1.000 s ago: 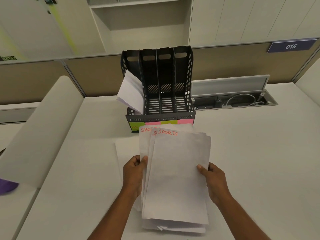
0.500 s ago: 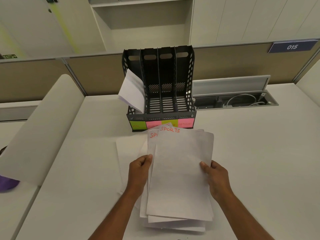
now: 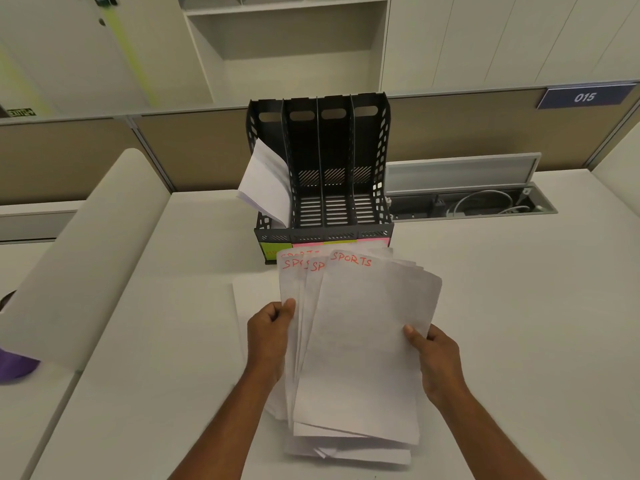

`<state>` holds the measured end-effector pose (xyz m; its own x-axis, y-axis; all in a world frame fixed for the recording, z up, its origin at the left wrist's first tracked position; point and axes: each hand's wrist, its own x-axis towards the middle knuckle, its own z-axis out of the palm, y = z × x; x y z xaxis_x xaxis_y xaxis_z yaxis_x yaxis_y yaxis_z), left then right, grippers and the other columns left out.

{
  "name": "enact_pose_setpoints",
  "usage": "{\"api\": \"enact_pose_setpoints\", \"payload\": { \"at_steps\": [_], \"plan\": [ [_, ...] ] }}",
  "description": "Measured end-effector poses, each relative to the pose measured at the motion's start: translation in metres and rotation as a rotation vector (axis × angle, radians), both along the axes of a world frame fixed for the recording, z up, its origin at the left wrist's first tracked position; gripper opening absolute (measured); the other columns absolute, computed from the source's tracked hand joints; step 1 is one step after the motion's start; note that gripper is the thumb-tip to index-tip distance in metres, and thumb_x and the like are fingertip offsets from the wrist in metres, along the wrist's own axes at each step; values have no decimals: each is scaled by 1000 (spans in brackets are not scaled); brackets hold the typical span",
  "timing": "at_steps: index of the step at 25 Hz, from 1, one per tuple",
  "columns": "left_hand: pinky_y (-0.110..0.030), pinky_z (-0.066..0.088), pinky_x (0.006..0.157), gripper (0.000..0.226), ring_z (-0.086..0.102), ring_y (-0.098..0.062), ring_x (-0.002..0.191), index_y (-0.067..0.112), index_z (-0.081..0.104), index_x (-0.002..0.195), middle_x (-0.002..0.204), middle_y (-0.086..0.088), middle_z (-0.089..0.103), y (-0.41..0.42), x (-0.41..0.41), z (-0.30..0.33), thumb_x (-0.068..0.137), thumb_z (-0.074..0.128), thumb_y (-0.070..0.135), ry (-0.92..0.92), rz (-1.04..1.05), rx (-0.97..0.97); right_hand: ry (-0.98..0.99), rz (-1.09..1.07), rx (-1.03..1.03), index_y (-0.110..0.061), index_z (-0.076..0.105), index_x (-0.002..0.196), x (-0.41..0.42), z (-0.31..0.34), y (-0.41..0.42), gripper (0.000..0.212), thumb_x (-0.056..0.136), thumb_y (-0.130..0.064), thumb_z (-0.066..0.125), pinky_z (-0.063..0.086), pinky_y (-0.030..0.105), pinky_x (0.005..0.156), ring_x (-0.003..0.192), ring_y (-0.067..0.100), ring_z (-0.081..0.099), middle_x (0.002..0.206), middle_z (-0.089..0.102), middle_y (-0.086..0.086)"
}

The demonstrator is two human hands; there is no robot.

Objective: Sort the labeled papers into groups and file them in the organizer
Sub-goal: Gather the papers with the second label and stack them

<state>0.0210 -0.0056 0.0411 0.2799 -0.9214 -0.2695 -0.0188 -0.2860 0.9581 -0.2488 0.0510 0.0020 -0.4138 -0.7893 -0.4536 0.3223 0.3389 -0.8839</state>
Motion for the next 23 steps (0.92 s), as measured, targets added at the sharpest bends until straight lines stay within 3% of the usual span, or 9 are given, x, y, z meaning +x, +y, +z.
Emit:
{"api": "enact_pose_setpoints", "payload": {
  "at_steps": [2, 5, 7, 10, 13, 16, 20, 23],
  "plan": [
    [-22, 49, 55, 29, 55, -14, 60, 14, 64, 70, 62, 6, 64, -3, 4, 0, 93, 67, 32, 16, 12, -18, 5, -22, 15, -7, 74, 110, -7, -3, 2, 22, 89, -13, 72, 59, 40, 79, 93, 32, 73, 102, 77, 10],
    [-28, 59, 70, 9, 70, -20, 84, 21, 61, 99, 93, 0, 72, -4, 7, 2, 93, 67, 22, -34, 17, -65, 8, -29, 8, -9, 74, 108, -14, -7, 7, 20, 87, -11, 73, 58, 36, 74, 89, 29, 74, 99, 78, 8],
    [-25, 60, 73, 28, 70, -16, 89, 30, 51, 111, 103, 2, 69, -1, 4, 2, 94, 66, 14, -126, -1, -138, 14, -31, -1, -11, 75, 105, -14, -8, 9, 18, 87, -11, 74, 59, 33, 68, 84, 26, 76, 95, 79, 5],
    [-18, 56, 81, 17, 66, -7, 95, 24, 67, 107, 103, 5, 71, 4, -1, -3, 98, 59, 12, -233, -57, -230, 10, -33, -8, -11, 75, 102, -10, -10, 9, 15, 86, -10, 74, 59, 33, 67, 80, 24, 76, 92, 80, 4],
    [-9, 55, 78, 17, 67, -4, 99, 19, 72, 107, 105, 9, 72, 8, -4, -6, 97, 60, 26, -133, -96, -185, -1, -29, -14, -11, 75, 100, -6, -12, 8, 13, 87, -9, 73, 58, 33, 67, 80, 23, 76, 91, 80, 4],
    [-15, 59, 74, 11, 71, -8, 89, 19, 73, 92, 95, 5, 76, 6, -6, -6, 95, 63, 24, -132, -116, -192, 5, -9, -20, -12, 75, 99, -4, -12, 8, 13, 86, -10, 74, 59, 32, 66, 79, 22, 76, 90, 80, 4],
    [-17, 58, 69, 10, 74, -11, 90, 24, 76, 92, 97, 6, 78, -5, -2, -4, 94, 67, 23, 44, 1, -117, 20, 14, -15, -12, 76, 100, -9, -13, 9, 15, 85, -11, 76, 60, 45, 80, 88, 30, 75, 95, 79, 7],
    [-19, 59, 70, 8, 74, -14, 92, 24, 77, 90, 98, 4, 79, -8, 1, -6, 92, 69, 22, 74, 23, -108, 25, 22, -9, -11, 76, 99, -11, -14, 12, 15, 85, -10, 76, 60, 47, 82, 88, 33, 74, 95, 79, 9]
  ]
}}
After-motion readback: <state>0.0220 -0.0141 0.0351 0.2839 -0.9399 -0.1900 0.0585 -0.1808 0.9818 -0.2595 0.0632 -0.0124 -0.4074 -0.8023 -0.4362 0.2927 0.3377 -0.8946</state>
